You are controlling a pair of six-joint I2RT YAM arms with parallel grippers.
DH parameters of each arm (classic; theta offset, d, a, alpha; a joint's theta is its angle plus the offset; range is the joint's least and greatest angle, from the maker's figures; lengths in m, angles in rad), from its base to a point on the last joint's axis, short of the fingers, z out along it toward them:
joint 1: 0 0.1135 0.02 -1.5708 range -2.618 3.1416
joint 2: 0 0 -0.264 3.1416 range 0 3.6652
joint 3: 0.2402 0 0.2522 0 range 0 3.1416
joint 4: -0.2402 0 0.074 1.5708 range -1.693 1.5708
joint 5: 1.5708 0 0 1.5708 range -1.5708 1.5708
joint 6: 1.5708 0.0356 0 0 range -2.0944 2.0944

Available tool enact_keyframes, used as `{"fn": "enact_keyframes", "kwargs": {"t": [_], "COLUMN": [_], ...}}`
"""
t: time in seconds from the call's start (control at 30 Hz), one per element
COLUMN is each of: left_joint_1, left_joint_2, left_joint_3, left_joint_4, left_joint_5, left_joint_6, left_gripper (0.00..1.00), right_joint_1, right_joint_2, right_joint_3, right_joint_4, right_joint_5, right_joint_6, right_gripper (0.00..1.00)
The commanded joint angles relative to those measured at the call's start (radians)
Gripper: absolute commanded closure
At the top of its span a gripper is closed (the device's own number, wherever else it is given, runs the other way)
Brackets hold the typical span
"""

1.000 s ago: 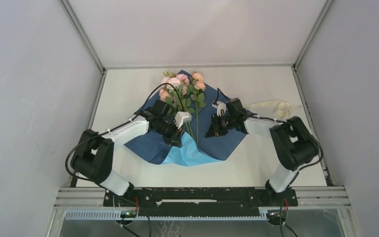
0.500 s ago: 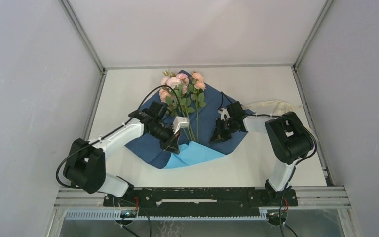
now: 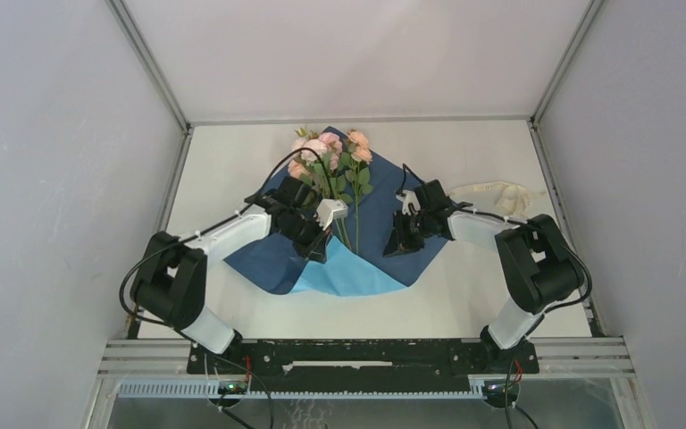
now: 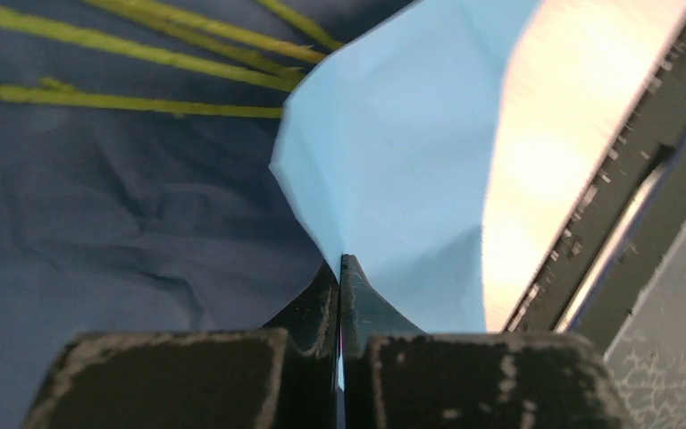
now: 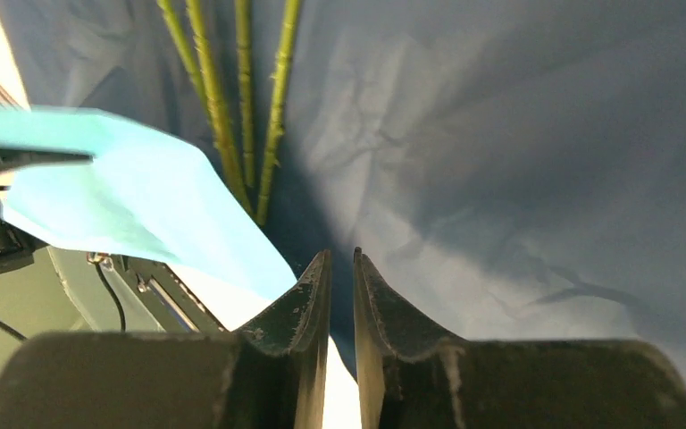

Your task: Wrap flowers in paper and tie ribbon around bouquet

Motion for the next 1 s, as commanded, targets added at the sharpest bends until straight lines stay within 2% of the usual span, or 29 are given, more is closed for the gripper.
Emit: {"fn": "enact_keyframes", "kwargs": {"t": [0.0,0.1,0.2,0.3,0.4,0.57,0.63,0.73,0.77,0.87,0.97], "left_joint_1": [0.034,0.043,0.042,0.042,0.042,0.04,0.033,0.032,0.031,0.019,-0.031], "left_joint_2": [0.088,0.154,0.175,0.172,0.153,0.122,0.122,0.125,0.121,0.075,-0.035], "left_joint_3": [0.074,0.1,0.096,0.084,0.071,0.057,0.053,0.062,0.073,0.135,0.176], "left_joint_4": [0.059,0.026,0.019,0.005,-0.01,-0.027,-0.031,-0.056,-0.077,-0.194,-0.337], "left_joint_5": [-0.157,-0.158,-0.129,-0.1,-0.079,-0.047,-0.052,-0.065,-0.08,-0.176,-0.255], "left_joint_6": [-0.128,-0.131,-0.129,-0.112,-0.085,-0.048,-0.04,-0.026,-0.012,0.047,0.121], "left_gripper": [1.0,1.0,1.0,1.0,0.99,0.97,0.97,0.94,0.88,0.57,0.36], "right_joint_1": [0.0,0.044,0.108,0.137,0.147,0.163,0.163,0.155,0.153,0.145,0.147], "right_joint_2": [-0.03,-0.131,-0.175,-0.127,-0.057,0.006,0.024,0.04,0.046,0.075,0.094], "right_joint_3": [-0.014,-0.022,-0.022,-0.022,-0.022,-0.022,-0.022,-0.024,-0.024,-0.024,-0.025], "right_joint_4": [0.02,0.02,0.016,0.021,0.059,0.089,0.067,0.03,0.026,0.042,0.055], "right_joint_5": [0.003,0.024,0.066,0.094,0.092,0.013,-0.023,-0.045,-0.046,-0.07,-0.083], "right_joint_6": [-0.006,-0.065,-0.119,-0.114,-0.1,-0.123,-0.126,-0.119,-0.112,-0.067,-0.03], "right_gripper": [0.77,0.74,0.66,0.52,0.42,0.39,0.42,0.61,0.69,0.87,1.0]}}
